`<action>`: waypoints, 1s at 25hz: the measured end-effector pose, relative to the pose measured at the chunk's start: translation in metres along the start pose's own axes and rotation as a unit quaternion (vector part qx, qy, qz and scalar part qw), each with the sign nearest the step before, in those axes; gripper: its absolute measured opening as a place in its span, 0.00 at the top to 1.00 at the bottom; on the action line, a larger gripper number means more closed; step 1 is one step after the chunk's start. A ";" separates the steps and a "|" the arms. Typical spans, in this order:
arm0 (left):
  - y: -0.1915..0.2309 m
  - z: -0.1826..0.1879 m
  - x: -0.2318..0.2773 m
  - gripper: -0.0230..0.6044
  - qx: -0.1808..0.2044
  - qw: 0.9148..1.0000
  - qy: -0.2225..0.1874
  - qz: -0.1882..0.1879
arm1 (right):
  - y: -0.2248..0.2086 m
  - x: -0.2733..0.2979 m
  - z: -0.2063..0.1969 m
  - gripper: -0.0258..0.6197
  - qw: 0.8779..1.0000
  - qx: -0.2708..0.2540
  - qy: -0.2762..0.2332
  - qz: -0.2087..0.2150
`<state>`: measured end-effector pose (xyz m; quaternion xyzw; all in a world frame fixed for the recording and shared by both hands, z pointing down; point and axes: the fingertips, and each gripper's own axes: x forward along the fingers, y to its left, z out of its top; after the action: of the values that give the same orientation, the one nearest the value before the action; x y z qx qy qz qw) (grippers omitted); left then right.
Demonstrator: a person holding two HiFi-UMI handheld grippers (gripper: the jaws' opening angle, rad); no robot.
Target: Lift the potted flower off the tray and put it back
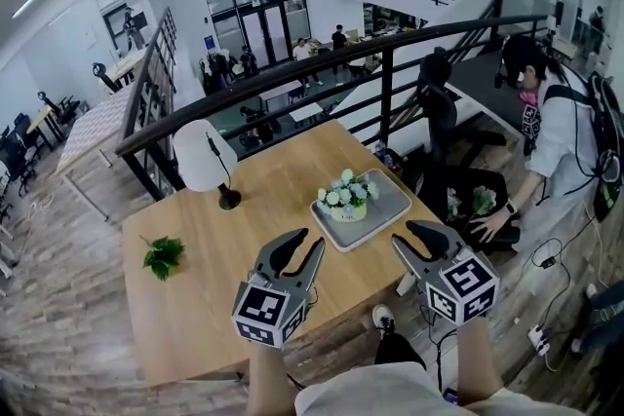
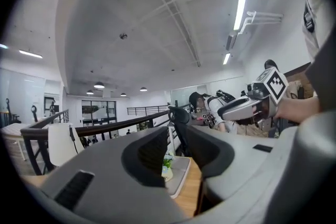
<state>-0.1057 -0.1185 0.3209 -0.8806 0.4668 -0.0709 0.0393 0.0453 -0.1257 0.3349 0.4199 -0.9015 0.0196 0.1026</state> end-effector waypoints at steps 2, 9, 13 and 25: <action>-0.003 0.007 -0.005 0.76 0.007 1.000 -0.006 0.003 | 0.001 -0.004 0.001 0.76 1.000 0.000 0.000 -0.003; -0.018 0.011 -0.011 0.93 0.017 1.000 -0.004 -0.005 | 0.005 -0.017 -0.001 0.91 1.000 0.002 0.001 -0.013; -0.027 0.010 -0.012 0.93 0.015 1.000 0.001 -0.011 | 0.007 -0.025 -0.002 0.91 1.000 0.004 0.003 -0.014; -0.045 -0.010 -0.018 0.93 0.004 0.999 0.018 -0.026 | 0.014 -0.034 -0.018 0.92 1.000 0.011 0.014 -0.012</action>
<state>-0.0804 -0.0786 0.3349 -0.8908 0.4443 -0.0898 0.0325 0.0589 -0.0883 0.3462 0.4316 -0.8946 0.0343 0.1103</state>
